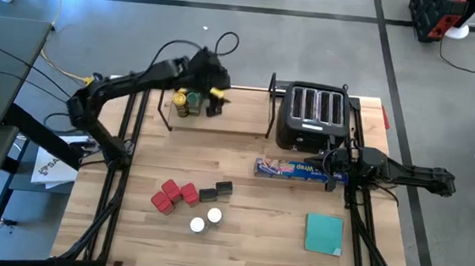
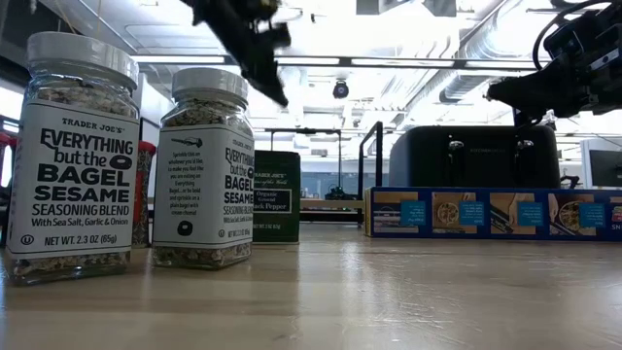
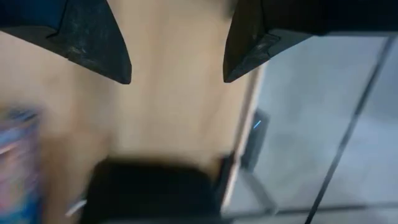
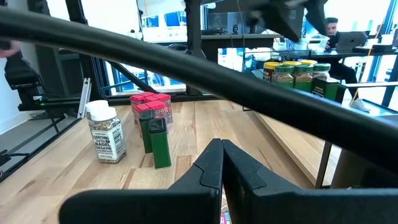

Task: Shelf spices
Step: Put the right green seasoning can on the shelf aligned with the other green seasoning can

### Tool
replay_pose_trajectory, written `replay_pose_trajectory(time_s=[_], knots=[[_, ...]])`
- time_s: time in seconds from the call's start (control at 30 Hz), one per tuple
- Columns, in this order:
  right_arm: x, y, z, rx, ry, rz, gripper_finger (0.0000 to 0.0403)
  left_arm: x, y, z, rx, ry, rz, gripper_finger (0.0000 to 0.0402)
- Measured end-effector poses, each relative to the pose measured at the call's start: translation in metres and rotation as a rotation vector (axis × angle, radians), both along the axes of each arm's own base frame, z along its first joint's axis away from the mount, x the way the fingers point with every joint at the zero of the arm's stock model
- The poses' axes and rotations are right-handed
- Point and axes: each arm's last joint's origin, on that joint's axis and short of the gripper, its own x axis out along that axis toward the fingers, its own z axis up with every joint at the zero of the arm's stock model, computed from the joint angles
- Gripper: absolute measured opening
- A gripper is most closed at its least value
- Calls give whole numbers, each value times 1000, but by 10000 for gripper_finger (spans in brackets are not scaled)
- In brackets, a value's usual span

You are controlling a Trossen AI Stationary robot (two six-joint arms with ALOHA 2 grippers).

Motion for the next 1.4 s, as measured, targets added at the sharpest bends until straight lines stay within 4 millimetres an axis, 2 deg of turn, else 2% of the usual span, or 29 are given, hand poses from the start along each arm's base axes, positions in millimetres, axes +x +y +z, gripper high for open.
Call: replay_pose_trajectory(time_s=[0.17,0.43,0.57,0.73,0.87,0.97,1.07,1.23,1.4], knots=[[0,0,0,0,0,1,0,-2,-61,-5,-27,-168,-23,235],[0,0,2,-1,-22,0,0,-28,-151,-31,-59,-416,32,221],[-1,0,17,247,-191,14,0,-36,-177,-40,-50,-475,38,220],[-5,-1,40,249,-427,32,0,-40,-201,-47,-63,-524,145,220],[6,-1,44,226,-353,11,0,-47,-224,-48,-42,-587,251,220],[23,-1,52,228,-244,29,0,-58,-246,-43,-27,-645,287,220],[49,0,67,231,-136,100,0,-69,-264,-42,0,-689,333,220],[107,2,87,188,82,266,0,-83,-283,-46,-15,-712,357,220],[163,6,90,86,284,389,0,-95,-298,-53,-55,-734,373,220]])
